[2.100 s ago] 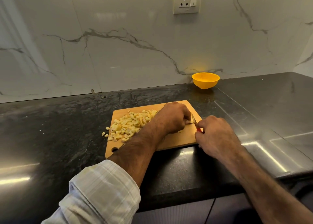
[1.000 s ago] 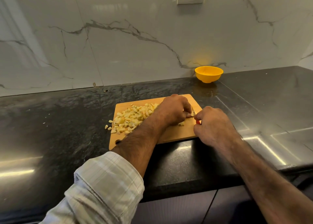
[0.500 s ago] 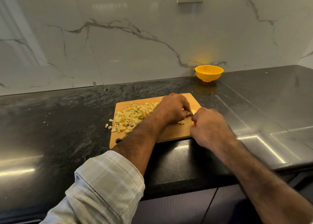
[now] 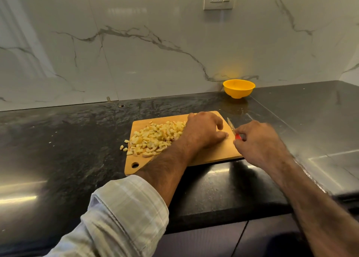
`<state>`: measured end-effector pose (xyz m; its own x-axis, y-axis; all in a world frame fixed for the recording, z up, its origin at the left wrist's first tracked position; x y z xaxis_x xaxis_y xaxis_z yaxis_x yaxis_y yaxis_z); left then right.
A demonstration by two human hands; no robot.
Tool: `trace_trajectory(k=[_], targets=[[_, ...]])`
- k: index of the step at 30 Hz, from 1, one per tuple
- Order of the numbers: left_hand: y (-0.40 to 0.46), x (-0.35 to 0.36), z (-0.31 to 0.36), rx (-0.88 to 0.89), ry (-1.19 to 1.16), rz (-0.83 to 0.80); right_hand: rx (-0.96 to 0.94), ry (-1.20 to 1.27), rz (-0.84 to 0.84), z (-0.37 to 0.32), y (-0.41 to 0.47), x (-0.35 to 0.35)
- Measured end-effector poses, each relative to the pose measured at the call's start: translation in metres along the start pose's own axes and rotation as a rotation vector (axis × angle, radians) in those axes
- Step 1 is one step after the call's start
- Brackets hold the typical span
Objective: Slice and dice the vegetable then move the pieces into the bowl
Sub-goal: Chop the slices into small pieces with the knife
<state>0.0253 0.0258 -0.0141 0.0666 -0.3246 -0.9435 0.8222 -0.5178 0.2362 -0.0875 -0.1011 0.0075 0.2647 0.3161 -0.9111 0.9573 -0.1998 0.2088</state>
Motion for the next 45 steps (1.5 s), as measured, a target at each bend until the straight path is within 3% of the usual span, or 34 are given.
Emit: trace_trajectory(k=[5, 10, 26, 31, 40, 45], targets=[[-0.003, -0.007, -0.013, 0.001, -0.250, -0.090, 0.007, -0.005, -0.126, 0.000, -0.001, 0.006], [-0.007, -0.014, -0.033, -0.045, -0.369, -0.103, 0.007, 0.026, -0.150, -0.002, -0.001, 0.013], [-0.003, -0.011, -0.024, 0.019, -0.271, -0.112, -0.004, -0.066, -0.134, -0.024, 0.023, 0.031], [-0.003, -0.019, -0.034, 0.014, -0.265, -0.028, -0.086, -0.011, -0.016, -0.023, 0.012, 0.020], [-0.002, -0.014, -0.024, 0.021, -0.229, -0.084, -0.042, -0.132, -0.128, -0.034, 0.008, 0.036], [-0.004, -0.015, -0.032, 0.008, -0.309, -0.097, -0.042, -0.081, -0.086, -0.036, 0.025, 0.035]])
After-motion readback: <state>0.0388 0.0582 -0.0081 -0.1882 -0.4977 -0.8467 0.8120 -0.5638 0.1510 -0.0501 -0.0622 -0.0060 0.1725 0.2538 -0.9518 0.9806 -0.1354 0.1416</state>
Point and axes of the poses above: each hand's wrist, its own y-axis towards the middle knuckle, its own x-axis out of the palm, z = x × y, the point moved 5 cm from there along y, towards the middle knuckle, and after that the axes turned 1 degree about -x, right-handed, at the moved point
